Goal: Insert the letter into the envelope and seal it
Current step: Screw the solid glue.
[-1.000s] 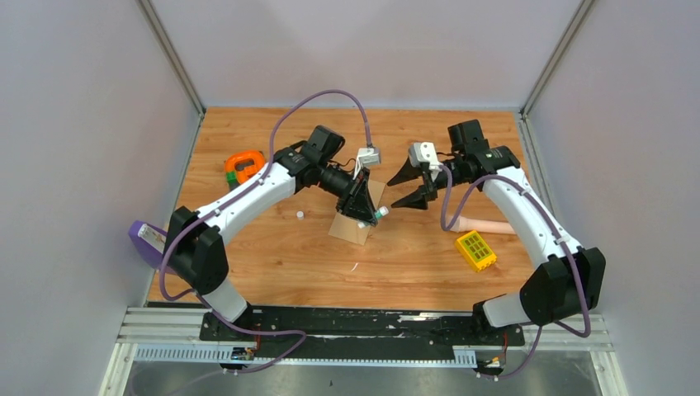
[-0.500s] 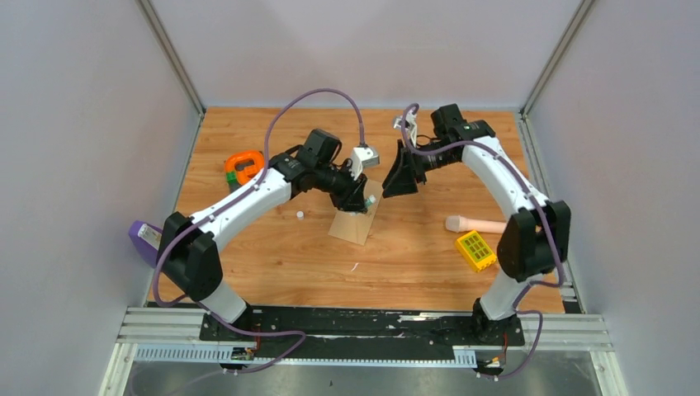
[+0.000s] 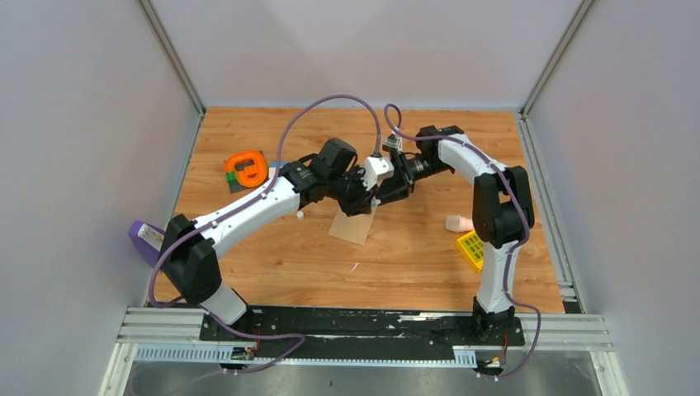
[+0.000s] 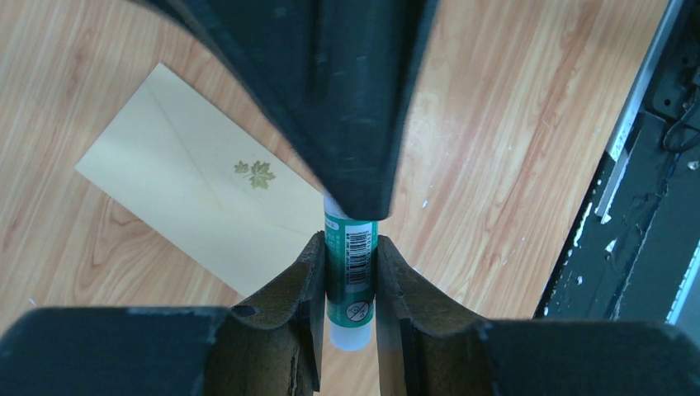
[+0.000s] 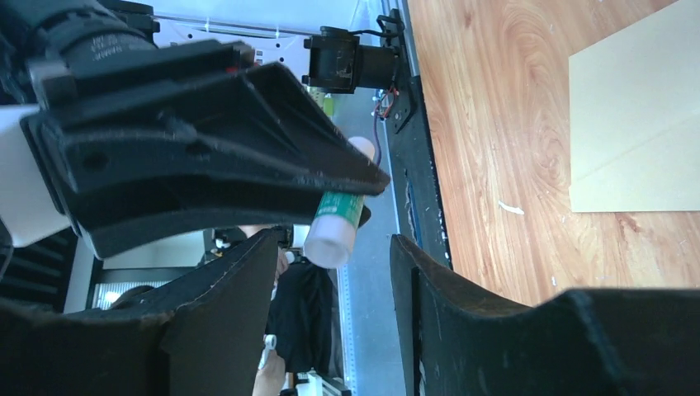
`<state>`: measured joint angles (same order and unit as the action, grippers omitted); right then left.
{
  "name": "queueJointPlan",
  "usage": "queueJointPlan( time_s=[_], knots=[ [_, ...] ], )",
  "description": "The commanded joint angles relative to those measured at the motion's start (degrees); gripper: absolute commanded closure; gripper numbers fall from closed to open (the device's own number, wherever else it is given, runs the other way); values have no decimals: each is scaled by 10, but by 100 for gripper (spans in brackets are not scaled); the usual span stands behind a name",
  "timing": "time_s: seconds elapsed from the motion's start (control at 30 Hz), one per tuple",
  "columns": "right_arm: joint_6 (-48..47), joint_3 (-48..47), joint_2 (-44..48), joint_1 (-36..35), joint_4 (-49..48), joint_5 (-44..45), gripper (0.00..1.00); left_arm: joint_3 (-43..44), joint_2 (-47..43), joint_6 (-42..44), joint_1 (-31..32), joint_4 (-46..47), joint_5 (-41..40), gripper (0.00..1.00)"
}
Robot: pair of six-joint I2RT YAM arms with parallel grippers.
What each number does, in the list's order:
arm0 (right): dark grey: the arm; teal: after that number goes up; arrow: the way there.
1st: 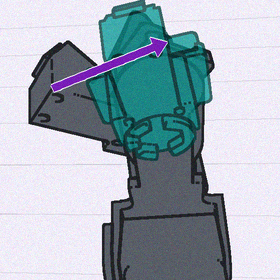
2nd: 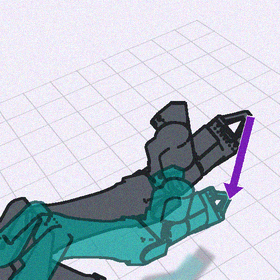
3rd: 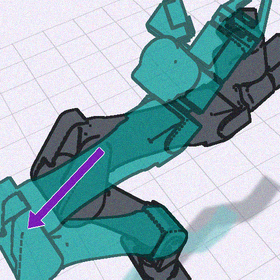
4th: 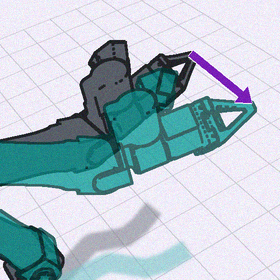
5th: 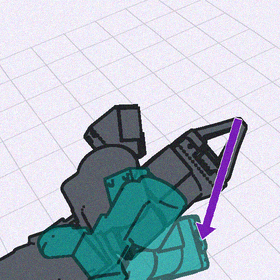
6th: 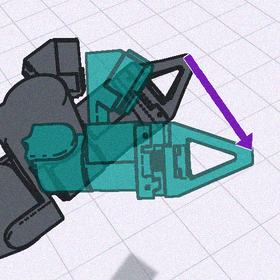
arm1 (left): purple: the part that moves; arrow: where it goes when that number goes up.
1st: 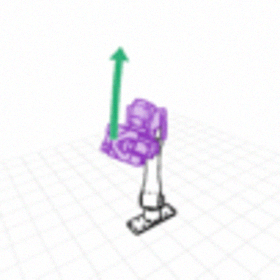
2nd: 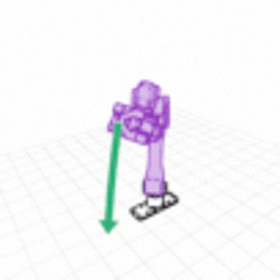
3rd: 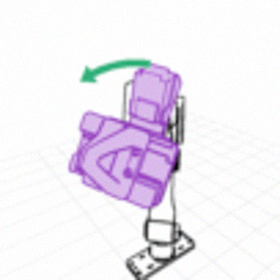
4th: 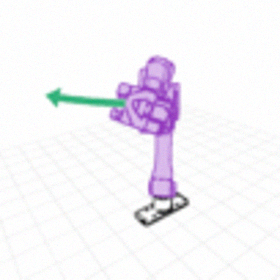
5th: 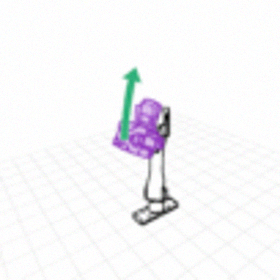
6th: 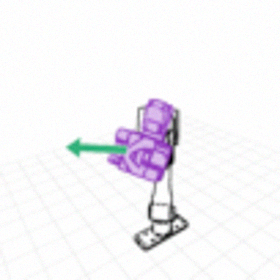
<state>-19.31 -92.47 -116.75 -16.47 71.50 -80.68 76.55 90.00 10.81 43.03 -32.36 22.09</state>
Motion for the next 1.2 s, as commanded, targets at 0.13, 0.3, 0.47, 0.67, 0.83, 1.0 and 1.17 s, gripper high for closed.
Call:
queueJointPlan(
  time_s=[0.13, 0.3, 0.47, 0.67, 0.83, 1.0, 1.17],
  knots=[
    [10, -22, -17, 2, 19, -36, 55, 22, 0, 34, 25, -10, -22, 100],
    [-11, -25, -9, 4, 33, -12, 64, 21, 4, 33, 27, -9, -27, 100],
    [-13, -35, 4, 11, 36, 3, 68, 17, 6, 32, 27, -7, -24, 100],
    [-8, -43, 8, 9, 34, 24, 68, 20, 11, 31, 27, -10, -18, 100],
    [-6, -48, 4, 5, 33, 32, 64, 22, 14, 30, 27, -11, -20, 100],
    [-8, -44, 2, -6, 33, 36, 62, 26, 19, 28, 27, -12, -20, 100],
    [-14, -37, 0, -13, 33, 42, 65, 28, 19, 28, 27, -12, -22, 100]
  ],
)
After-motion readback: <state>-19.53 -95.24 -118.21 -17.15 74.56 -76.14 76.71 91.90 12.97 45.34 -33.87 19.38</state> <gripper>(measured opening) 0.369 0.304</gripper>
